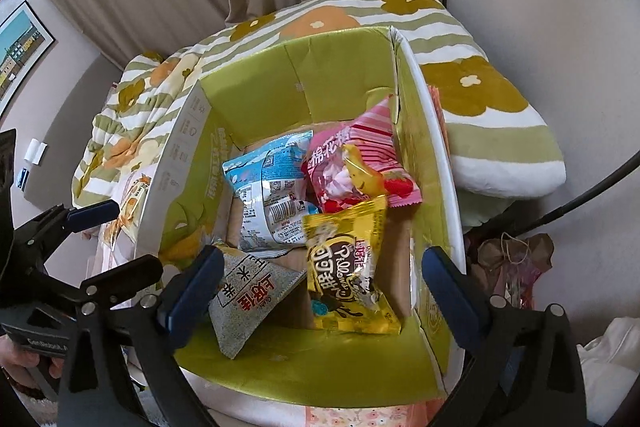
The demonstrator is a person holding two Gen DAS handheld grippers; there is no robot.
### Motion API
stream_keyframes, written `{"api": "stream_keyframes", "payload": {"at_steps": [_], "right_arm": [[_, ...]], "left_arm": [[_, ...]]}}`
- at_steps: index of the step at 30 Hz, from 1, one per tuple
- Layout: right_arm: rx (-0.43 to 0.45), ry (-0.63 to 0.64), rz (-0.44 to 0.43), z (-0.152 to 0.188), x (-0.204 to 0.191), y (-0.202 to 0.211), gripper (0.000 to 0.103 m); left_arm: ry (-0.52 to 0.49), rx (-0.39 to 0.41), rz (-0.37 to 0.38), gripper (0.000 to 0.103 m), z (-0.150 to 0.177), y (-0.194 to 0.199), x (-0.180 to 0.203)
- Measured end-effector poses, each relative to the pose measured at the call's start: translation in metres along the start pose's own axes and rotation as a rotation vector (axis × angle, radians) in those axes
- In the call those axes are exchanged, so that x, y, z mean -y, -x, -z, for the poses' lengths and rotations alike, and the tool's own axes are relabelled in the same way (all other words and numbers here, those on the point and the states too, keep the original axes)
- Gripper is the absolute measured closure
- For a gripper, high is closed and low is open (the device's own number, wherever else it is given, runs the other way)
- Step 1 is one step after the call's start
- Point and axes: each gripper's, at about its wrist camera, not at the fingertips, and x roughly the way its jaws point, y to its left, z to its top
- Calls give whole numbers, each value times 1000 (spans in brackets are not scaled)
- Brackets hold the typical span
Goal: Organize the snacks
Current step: 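Carry both bags over the box and release them inside, then move both tools back over the remaining snacks on the table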
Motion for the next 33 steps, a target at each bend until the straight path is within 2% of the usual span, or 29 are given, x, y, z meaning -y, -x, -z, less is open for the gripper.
{"api": "stream_keyframes", "payload": {"at_steps": [8, 15, 23, 30, 33], "right_arm": [[34, 11, 12, 5, -3, 15, 4], [76, 58, 9, 6, -13, 36, 4], [112, 171, -65, 1, -43, 56, 4], [143, 316, -166, 7, -92, 57, 1], [144, 342, -237, 13, -115, 54, 1]], "left_arm": [[26, 22, 4, 4, 5, 9, -2], [48, 68, -19, 4, 9, 33, -1], [125, 111, -92, 4, 30, 72, -14], [231, 104, -202, 4, 75, 105, -50], [275, 92, -247, 4, 102, 119, -71]]}}
